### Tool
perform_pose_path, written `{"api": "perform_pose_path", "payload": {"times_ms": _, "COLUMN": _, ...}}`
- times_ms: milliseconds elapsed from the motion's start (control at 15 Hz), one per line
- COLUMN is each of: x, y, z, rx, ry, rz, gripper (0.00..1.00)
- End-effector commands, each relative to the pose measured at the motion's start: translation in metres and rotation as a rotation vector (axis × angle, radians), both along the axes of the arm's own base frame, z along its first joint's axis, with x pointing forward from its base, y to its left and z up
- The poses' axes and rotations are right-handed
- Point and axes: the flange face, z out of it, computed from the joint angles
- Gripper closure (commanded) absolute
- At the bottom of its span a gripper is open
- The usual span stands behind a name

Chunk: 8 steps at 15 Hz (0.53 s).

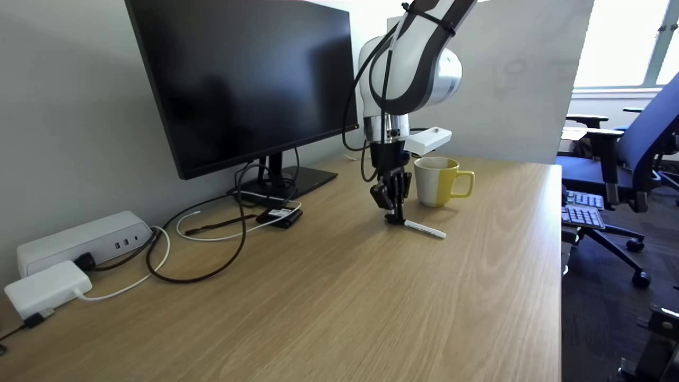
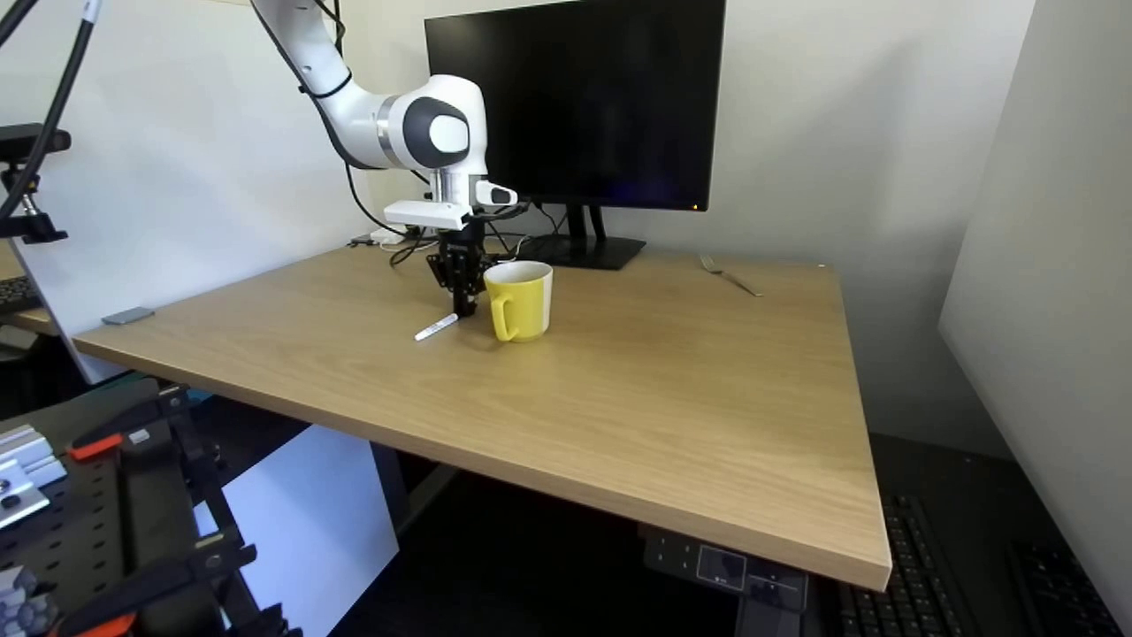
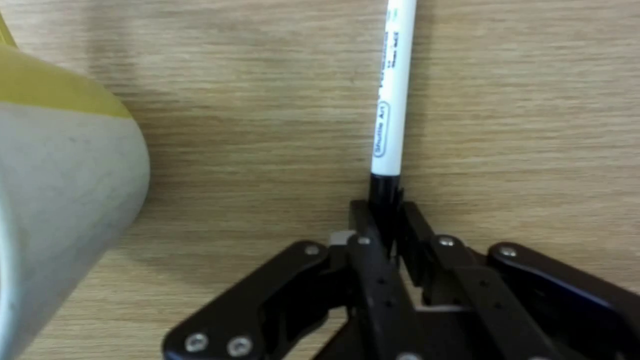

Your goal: Pick up the cup, move it to the right, pick up the pen from the table and put it in the cup.

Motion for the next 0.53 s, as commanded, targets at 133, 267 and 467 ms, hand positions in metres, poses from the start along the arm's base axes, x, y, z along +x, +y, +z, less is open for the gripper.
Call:
{"api": "perform_pose_path", "payload": {"times_ms": 133, "x": 0.003, "y": 0.006, "z": 0.029, "rx": -0.010, "ry": -0.022, "rz": -0.113, "gripper": 0.96}}
{"api": "perform_pose_path", "payload": {"times_ms": 267, "x": 0.004, "y": 0.011, "z": 0.058, "rx": -0.010, "ry": -0.051, "rz": -0.168, "gripper": 0.96}}
{"api": "perform_pose_path", "payload": {"times_ms": 467, "x": 0.001, "y": 0.021, "z": 0.111, "rx": -0.014, "ry": -0.109, "rz": -0.233, "gripper": 0.96}}
